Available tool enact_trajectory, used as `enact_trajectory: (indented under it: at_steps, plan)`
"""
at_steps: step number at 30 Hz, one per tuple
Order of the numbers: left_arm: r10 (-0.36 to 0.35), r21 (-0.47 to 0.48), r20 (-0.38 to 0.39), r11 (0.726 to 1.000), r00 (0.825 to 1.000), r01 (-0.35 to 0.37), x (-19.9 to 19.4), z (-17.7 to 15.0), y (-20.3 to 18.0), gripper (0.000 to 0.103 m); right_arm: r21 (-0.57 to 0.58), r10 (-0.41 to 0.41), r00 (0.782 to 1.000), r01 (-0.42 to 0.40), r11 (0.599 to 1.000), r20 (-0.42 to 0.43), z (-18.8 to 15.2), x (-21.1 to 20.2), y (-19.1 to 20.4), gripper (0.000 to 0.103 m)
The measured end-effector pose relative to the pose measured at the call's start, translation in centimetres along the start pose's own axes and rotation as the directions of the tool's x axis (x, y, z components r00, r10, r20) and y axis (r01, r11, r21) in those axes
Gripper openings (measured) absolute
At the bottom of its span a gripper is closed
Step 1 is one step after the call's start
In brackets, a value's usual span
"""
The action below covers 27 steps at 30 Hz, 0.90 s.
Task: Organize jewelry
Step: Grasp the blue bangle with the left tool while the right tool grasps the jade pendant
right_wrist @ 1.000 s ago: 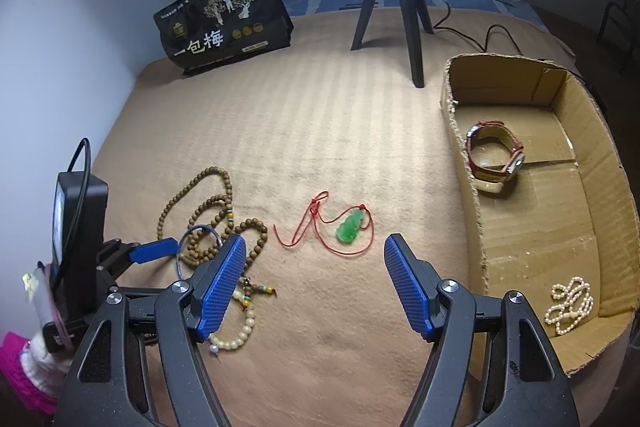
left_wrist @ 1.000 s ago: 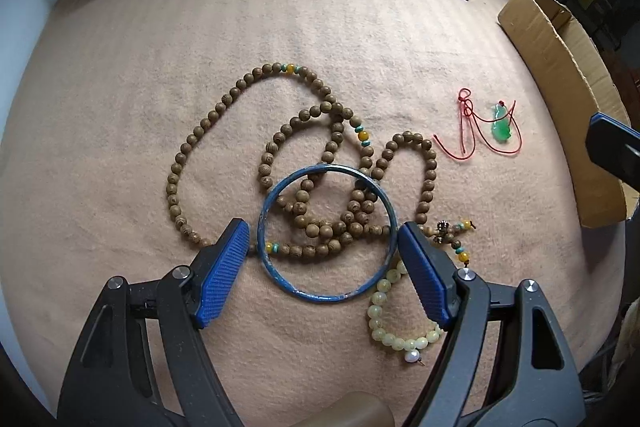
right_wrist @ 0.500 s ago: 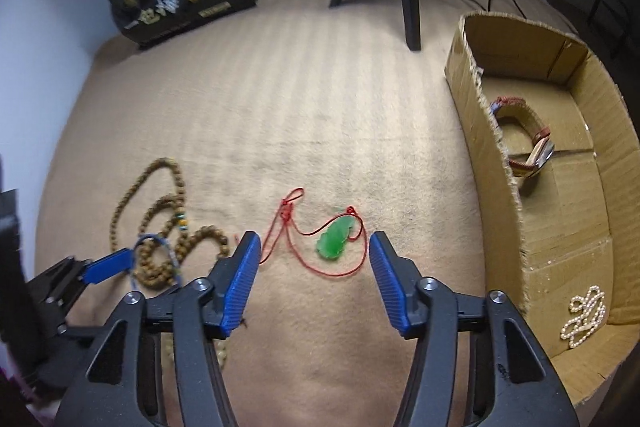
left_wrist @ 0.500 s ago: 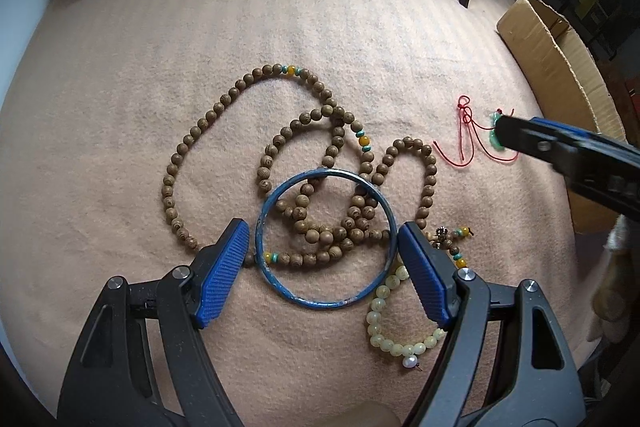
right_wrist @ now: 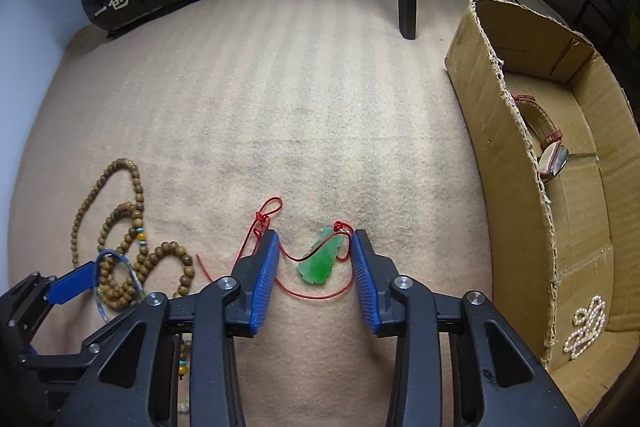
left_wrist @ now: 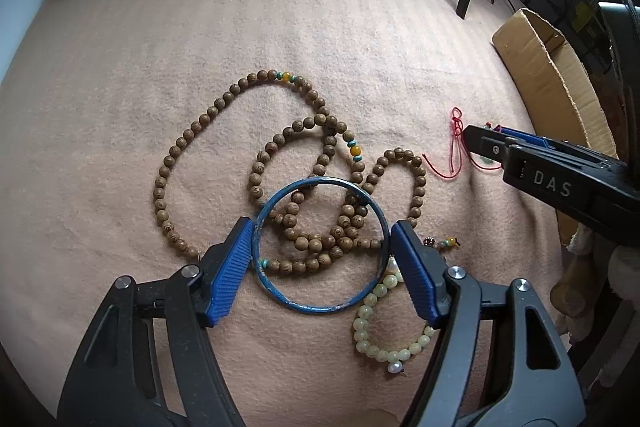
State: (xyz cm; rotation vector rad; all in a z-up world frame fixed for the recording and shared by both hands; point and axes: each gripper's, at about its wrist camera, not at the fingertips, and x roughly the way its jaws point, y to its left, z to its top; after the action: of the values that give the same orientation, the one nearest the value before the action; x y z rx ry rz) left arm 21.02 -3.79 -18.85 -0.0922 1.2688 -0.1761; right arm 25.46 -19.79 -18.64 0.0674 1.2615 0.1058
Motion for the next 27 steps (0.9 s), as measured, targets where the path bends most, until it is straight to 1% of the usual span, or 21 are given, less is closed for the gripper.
enact_trajectory:
  at_steps: [2, 3, 4, 5, 6, 12, 13, 15, 16, 17, 18, 21, 23, 25, 27]
  plan:
    - [-0.005, 0.002, 0.005, 1.0, 1.0, 0.005, -0.1, -0.1, 0.0, 0.072, -0.001, -0.008, 1.0, 0.008, 1.0, 0.005, 0.1, 0.0, 0.0, 0.016]
    - [-0.005, 0.004, 0.007, 1.0, 1.0, 0.005, -0.2, -0.2, 0.0, 0.072, 0.0, -0.005, 1.0, 0.005, 1.0, 0.007, 0.1, 0.0, 0.0, 0.013]
    - [-0.006, 0.005, 0.008, 1.0, 1.0, 0.006, -0.3, -0.3, 0.0, 0.071, 0.0, -0.002, 1.0, 0.002, 1.0, 0.008, 0.1, 0.0, -0.1, 0.013]
    - [-0.006, 0.006, 0.01, 1.0, 1.0, 0.006, -0.4, -0.4, 0.1, 0.06, -0.001, -0.002, 1.0, 0.002, 1.0, 0.01, 0.1, 0.0, -0.1, 0.013]
    - [-0.003, 0.007, 0.008, 1.0, 1.0, 0.003, -0.5, -0.4, 0.2, 0.055, -0.003, -0.001, 1.0, 0.001, 1.0, 0.012, 0.0, 0.0, -0.1, 0.013]
    - [-0.022, 0.003, 0.003, 1.0, 1.0, 0.022, -0.8, -0.6, 0.5, 0.054, -0.01, 0.014, 1.0, -0.014, 1.0, 0.017, 0.1, 0.0, -0.1, 0.013]
    - [-0.024, -0.004, -0.002, 1.0, 1.0, 0.024, -0.8, -0.5, 0.6, 0.054, -0.012, 0.015, 1.0, -0.015, 1.0, 0.016, -0.3, -0.3, -0.2, 0.013]
    - [-0.04, -0.012, -0.012, 0.999, 0.999, 0.04, -0.9, -0.4, 0.6, 0.058, -0.018, 0.014, 1.0, -0.013, 1.0, 0.017, -0.1, -0.3, -0.1, 0.013]
    - [-0.043, -0.014, -0.013, 0.999, 0.999, 0.042, -1.0, -0.3, 0.5, 0.064, -0.021, 0.013, 1.0, -0.013, 1.0, 0.017, 0.0, -0.2, -0.1, 0.013]
    - [-0.043, -0.015, -0.009, 0.999, 0.999, 0.043, -1.1, -0.3, 0.4, 0.068, -0.024, 0.013, 1.0, -0.013, 1.0, 0.018, -0.1, -0.3, 0.0, 0.013]
    - [-0.044, -0.015, -0.005, 0.999, 0.999, 0.044, -1.1, -0.3, 0.1, 0.069, -0.028, 0.016, 1.0, -0.015, 1.0, 0.017, -0.2, -0.4, 0.0, 0.013]
    - [-0.02, -0.002, -0.009, 1.0, 1.0, 0.02, -1.1, -0.2, -0.8, 0.075, -0.03, 0.02, 1.0, -0.019, 0.999, 0.017, -0.2, -0.4, 0.2, 0.013]
    - [-0.009, -0.001, -0.012, 1.0, 1.0, 0.009, -0.7, -0.1, -1.3, 0.077, -0.029, 0.023, 1.0, -0.022, 0.999, 0.018, 0.0, -0.3, 0.2, 0.013]
    - [0.007, 0.0, -0.031, 1.0, 0.999, -0.007, -0.3, -0.1, -1.7, 0.077, -0.029, 0.026, 0.999, -0.026, 0.999, 0.019, 0.0, -0.5, 0.1, 0.013]
    - [0.017, 0.01, -0.027, 1.0, 0.999, -0.017, -0.2, -0.1, -1.9, 0.077, -0.032, 0.029, 0.999, -0.029, 0.999, 0.018, -0.1, -0.6, 0.0, 0.013]
